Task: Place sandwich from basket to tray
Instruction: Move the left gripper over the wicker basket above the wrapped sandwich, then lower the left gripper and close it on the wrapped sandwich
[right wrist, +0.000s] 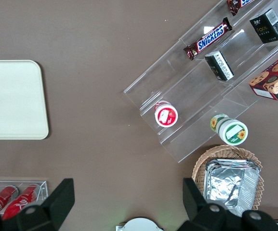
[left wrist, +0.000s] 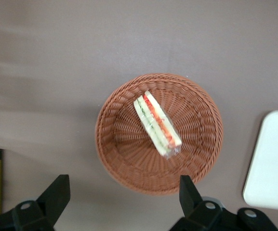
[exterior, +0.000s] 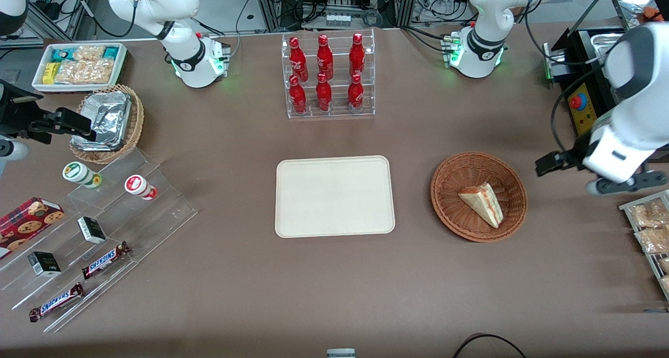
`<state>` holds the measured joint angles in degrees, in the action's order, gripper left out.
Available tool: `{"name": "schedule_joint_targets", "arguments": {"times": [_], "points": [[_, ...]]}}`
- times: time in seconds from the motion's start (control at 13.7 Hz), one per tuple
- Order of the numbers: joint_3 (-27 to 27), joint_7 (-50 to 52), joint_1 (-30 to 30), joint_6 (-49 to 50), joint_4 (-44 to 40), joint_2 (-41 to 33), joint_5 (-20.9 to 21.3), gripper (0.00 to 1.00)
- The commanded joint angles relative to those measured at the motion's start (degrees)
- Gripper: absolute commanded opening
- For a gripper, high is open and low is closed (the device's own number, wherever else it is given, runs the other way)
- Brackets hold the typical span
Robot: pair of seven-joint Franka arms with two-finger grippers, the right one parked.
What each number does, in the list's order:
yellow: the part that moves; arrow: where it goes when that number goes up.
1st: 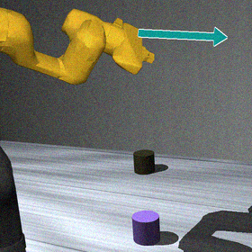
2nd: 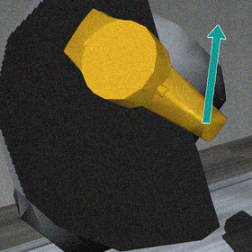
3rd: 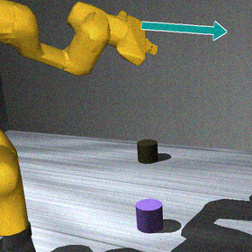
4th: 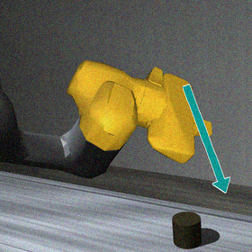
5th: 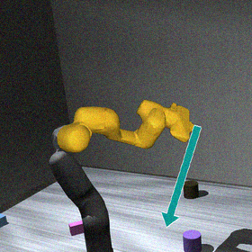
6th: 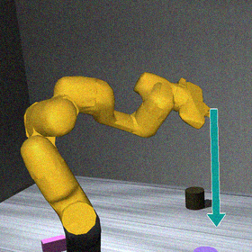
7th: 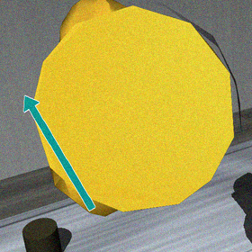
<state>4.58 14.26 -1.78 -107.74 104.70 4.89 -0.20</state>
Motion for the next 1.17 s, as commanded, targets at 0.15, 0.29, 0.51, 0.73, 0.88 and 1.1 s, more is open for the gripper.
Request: {"name": "schedule_joint_targets", "arguments": {"times": [0.15,0.29,0.51,0.73,0.88,1.1], "points": [[3.32,18.04,0.28,-14.82,12.08,-1.11,-0.77,1.00],[4.82,23.07,0.28,-22.82,18.40,-1.37,-0.33,1.00],[5.61,26.78,0.28,-29.62,23.26,-0.50,-0.06,1.00],[5.61,27.05,0.28,-31.99,23.18,2.30,-0.06,1.00],[5.61,27.14,0.28,-34.46,23.18,4.68,-0.06,1.00],[5.61,27.05,0.28,-36.22,23.09,6.79,-0.06,1.00]]}}
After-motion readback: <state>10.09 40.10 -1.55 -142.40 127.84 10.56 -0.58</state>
